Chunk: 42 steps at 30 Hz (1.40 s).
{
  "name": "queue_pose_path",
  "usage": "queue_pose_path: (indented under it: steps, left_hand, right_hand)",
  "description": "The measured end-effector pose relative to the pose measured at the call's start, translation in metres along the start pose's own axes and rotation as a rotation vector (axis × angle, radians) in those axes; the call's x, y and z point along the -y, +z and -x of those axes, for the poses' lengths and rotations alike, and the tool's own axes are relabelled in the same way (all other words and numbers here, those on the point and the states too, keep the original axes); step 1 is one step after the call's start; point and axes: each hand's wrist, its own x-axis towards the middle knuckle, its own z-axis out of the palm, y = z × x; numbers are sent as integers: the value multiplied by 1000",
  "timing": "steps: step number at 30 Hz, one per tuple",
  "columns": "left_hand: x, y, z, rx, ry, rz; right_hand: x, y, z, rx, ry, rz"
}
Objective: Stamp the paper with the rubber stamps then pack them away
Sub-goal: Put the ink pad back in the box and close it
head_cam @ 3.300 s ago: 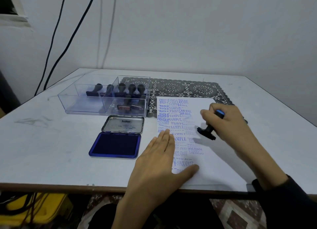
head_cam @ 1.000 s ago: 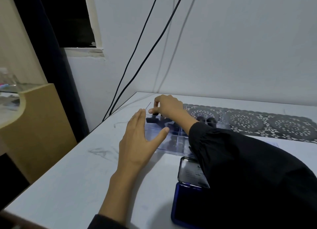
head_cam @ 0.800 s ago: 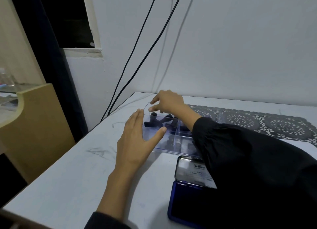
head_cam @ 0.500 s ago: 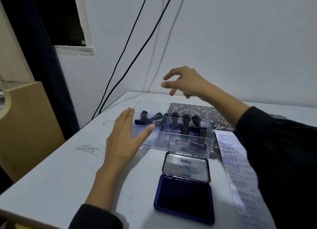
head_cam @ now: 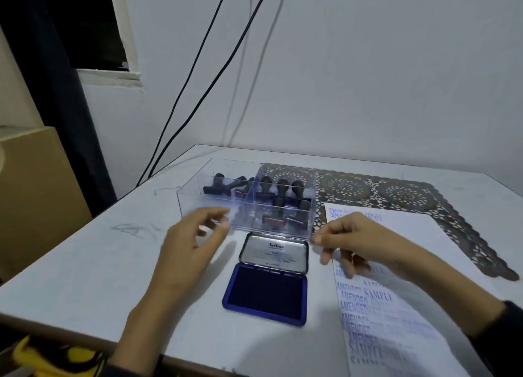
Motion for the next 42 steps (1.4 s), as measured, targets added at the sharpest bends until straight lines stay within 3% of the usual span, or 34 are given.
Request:
queue_pose_path:
  steps: [4, 9, 12, 16, 18, 26, 31, 35, 39, 42]
  left_hand:
    - [17, 6, 5, 270, -5, -218]
    - [18, 7, 2, 394, 96, -365]
    - [18, 6, 1, 409, 88, -317]
    - [9, 5, 5, 418, -46, 40]
    - [4, 4, 6, 369, -39, 64]
    - [-3, 1, 5, 166, 105, -67]
    - [-9, 0, 7, 92, 146, -43]
    - [-16, -1, 10, 140, 141, 55]
    - [-18, 0, 12, 213, 24, 89]
    - [-11, 2, 13, 275, -30, -14]
  right_hand:
    - [-10, 16, -2, -75, -36, -141]
    - [-11, 25, -2, -132, -62, -166]
    - [-13, 30, -3, -183, -85, -191]
    - [-12, 32, -3, -215, -133, -341]
    - [-9, 31, 1, -205, -172, -378]
    - [-2, 29, 11, -342, -414, -246]
    - [-4, 34, 17, -424, -616, 0]
    - [-14, 36, 25, -470, -807, 221]
    - [-25, 41, 31, -425, -929, 399]
    - [-35, 42, 33, -365, -982, 523]
